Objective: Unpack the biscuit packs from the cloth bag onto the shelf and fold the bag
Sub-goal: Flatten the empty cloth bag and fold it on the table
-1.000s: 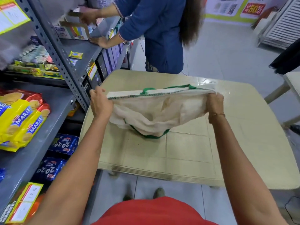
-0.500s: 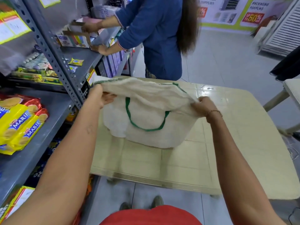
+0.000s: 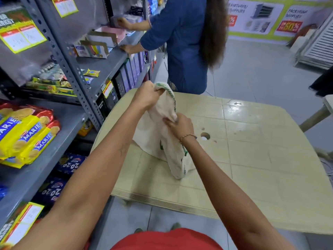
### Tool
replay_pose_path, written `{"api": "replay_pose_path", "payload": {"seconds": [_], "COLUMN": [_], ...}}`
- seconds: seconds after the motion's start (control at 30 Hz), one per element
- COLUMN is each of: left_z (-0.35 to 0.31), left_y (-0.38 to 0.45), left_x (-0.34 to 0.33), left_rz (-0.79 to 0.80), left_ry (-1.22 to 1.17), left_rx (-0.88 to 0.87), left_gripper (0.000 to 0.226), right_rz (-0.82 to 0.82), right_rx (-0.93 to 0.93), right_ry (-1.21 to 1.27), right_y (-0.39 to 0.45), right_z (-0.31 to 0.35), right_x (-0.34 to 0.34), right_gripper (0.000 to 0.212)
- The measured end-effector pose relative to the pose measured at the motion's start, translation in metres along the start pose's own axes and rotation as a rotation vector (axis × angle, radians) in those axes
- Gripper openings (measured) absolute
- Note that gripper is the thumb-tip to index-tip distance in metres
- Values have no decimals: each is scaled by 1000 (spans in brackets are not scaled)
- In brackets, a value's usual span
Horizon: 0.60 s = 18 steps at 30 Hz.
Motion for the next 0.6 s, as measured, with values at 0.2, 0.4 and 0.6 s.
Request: {"api": "replay_pose_path", "payload": {"seconds": [0.2, 0.4, 0.6], "left_z": [28, 58, 81], "left_y": [-8, -5, 12], "left_x": [28, 18, 10], "left_rz": [169, -172, -157], "left_ry": [531, 570, 350], "left_rx": [52, 95, 263], "left_gripper": [37, 29, 27], "right_rz": [-261, -471, -338], "right_rx": [7, -110, -351], "right_ry": [62, 299, 454], "right_y": [4, 5, 13], "right_z": [-30, -50, -85], "right_x": [56, 98, 119], "right_gripper": [6, 21, 37]}}
Point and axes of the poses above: each hand's wrist, its own y-axis towards the middle knuckle, its own x-axis out of the back of the hand, z = x × y, the point moved 1 cm from there along y, towards the middle knuckle, and after that the axes turned 8 degrees about z, right-handed, at the moved point
